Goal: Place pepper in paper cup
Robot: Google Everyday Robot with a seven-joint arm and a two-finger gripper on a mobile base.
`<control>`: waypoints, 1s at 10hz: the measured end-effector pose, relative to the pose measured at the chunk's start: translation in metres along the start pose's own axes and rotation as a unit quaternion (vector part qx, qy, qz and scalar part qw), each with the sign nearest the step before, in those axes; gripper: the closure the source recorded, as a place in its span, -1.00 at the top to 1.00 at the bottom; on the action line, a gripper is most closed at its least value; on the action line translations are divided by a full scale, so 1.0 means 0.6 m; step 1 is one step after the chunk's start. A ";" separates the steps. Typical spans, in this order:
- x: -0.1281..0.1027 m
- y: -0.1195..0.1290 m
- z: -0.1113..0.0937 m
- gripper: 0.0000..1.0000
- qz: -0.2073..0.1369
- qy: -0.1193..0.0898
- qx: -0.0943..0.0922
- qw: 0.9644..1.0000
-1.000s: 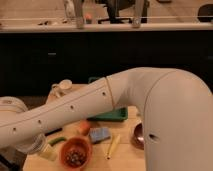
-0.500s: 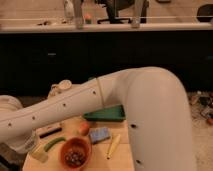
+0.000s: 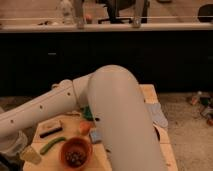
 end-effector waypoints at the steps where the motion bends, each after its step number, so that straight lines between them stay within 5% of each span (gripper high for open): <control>1: -0.002 -0.009 0.005 0.60 0.004 0.028 0.000 1.000; 4: 0.002 -0.033 0.026 0.60 0.009 0.049 0.001 0.999; 10: 0.023 -0.077 0.091 0.60 0.002 0.012 -0.006 1.000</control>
